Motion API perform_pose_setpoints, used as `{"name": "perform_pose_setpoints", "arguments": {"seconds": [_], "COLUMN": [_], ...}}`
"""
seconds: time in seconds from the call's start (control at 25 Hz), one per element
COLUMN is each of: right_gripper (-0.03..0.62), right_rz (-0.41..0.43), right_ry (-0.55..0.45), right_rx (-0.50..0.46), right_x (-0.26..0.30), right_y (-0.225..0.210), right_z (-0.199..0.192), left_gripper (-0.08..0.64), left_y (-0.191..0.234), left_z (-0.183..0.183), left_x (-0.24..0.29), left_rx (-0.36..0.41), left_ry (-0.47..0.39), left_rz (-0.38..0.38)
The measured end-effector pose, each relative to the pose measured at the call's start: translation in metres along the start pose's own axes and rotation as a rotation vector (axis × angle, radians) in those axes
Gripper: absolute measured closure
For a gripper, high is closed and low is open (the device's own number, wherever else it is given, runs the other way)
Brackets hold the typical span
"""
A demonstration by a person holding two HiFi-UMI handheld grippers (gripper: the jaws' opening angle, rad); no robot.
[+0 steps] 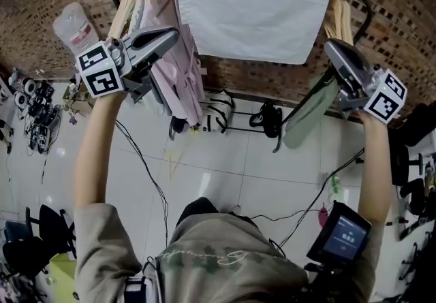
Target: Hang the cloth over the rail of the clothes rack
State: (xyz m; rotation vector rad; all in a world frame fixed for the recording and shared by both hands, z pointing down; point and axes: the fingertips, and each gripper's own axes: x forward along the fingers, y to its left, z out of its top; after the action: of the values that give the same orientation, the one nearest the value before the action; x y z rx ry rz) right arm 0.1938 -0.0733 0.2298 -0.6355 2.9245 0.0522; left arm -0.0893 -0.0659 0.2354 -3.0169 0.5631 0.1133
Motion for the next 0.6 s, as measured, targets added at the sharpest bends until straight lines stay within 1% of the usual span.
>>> {"name": "perform_pose_setpoints", "arguments": {"seconds": [0.04,0.12,0.16,0.24,0.32,0.36,0.52,0.6], "right_gripper": [0.583,0.584,0.584,0.584,0.584,0.584,0.584,0.584], "right_rz": [-0.008,-0.019,-0.027,-0.047,-0.075,-0.087,-0.121,-0.148], "right_ry": [0.002,0.021,0.026,0.015,-0.012,-0.009,0.107,0.130], "right_rx": [-0.015,-0.036,-0.029,0.021,0.057,0.057,0.003,-0.019], "right_x": [-0.007,-0.021,-0.028,-0.043,-0.052,-0.054,-0.052,-0.051], "right_y": [0.013,0.038,0.049,0.066,0.079,0.086,0.120,0.134], "right_z": [-0.010,-0.035,-0.049,-0.069,-0.080,-0.086,-0.125,-0.137], "left_gripper": [0.554,0.554,0.554,0.554,0.554,0.554,0.554,0.554], "left_y": [-0.010,-0.027,-0.034,-0.048,-0.065,-0.076,-0.125,-0.137], "left_z": [-0.006,-0.018,-0.024,-0.040,-0.057,-0.065,-0.085,-0.090], "left_x": [-0.003,-0.010,-0.014,-0.019,-0.019,-0.018,-0.013,-0.015], "left_rx": [0.008,0.010,0.003,-0.018,-0.041,-0.049,-0.023,-0.019], "left_ry": [0.007,-0.010,-0.024,-0.031,-0.006,0.008,0.038,0.039], "left_rz": [0.005,0.022,0.034,0.049,0.042,0.036,0.014,0.017]}}
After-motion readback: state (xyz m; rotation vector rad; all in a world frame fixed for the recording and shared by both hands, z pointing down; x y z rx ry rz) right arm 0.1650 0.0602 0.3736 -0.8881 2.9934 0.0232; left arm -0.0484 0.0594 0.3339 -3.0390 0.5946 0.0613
